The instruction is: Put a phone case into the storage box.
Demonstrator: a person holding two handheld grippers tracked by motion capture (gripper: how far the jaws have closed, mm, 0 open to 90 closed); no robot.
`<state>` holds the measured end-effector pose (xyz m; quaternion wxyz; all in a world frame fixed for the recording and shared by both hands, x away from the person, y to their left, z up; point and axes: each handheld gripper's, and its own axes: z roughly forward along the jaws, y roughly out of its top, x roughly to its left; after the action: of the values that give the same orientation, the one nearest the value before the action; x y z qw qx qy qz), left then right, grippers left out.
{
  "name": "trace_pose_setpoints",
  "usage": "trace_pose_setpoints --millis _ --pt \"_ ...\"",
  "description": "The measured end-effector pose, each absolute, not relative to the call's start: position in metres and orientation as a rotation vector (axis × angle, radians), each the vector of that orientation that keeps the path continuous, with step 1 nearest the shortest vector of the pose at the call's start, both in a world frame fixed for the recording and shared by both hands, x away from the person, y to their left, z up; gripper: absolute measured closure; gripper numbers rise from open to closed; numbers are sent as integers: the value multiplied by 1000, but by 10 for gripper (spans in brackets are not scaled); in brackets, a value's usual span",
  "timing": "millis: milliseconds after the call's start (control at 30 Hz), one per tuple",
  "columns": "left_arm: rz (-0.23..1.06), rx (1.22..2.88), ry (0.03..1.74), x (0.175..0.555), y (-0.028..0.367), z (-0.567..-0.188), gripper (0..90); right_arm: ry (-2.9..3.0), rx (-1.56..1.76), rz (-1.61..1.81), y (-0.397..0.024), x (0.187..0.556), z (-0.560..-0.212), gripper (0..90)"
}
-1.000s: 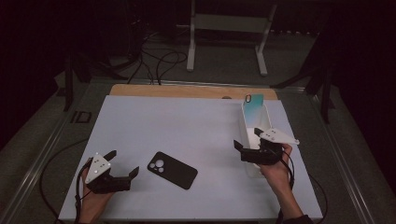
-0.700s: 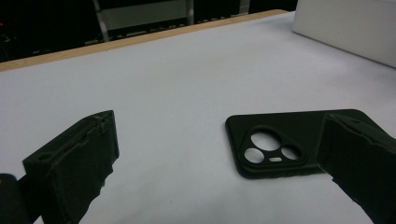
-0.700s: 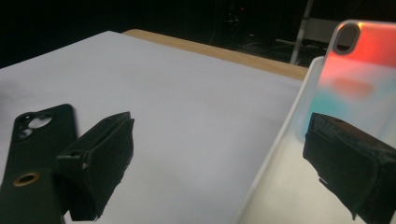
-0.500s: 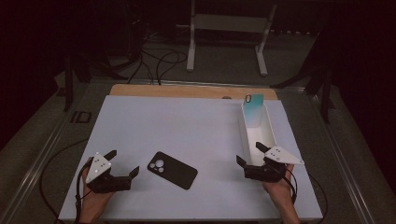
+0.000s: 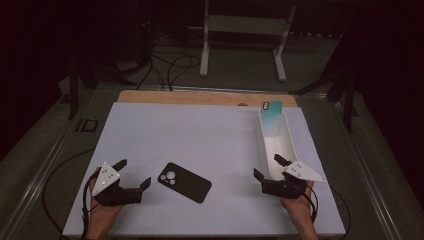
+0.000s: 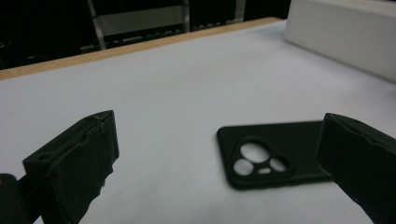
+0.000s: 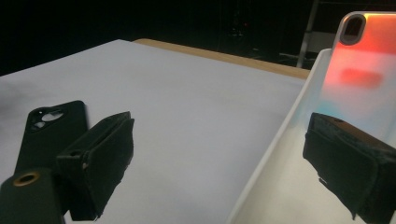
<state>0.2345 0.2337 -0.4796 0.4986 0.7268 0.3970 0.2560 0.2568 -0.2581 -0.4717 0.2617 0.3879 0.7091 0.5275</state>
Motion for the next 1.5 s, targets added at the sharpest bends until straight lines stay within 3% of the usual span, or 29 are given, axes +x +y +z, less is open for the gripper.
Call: trace_pose_setpoints --millis 500,867,1100,1500 --pt "529 1833 903 254 190 -468 2 1900 1058 1438 -260 257 -470 88" --pt "399 1893 828 267 142 -466 53 1886 1063 1433 -262 257 -469 88" --pt "380 1943 814 269 113 -472 158 1887 1064 1429 -262 256 -469 88" --pt "268 2014 754 269 77 -489 426 1885 1061 1430 -261 256 -468 89"
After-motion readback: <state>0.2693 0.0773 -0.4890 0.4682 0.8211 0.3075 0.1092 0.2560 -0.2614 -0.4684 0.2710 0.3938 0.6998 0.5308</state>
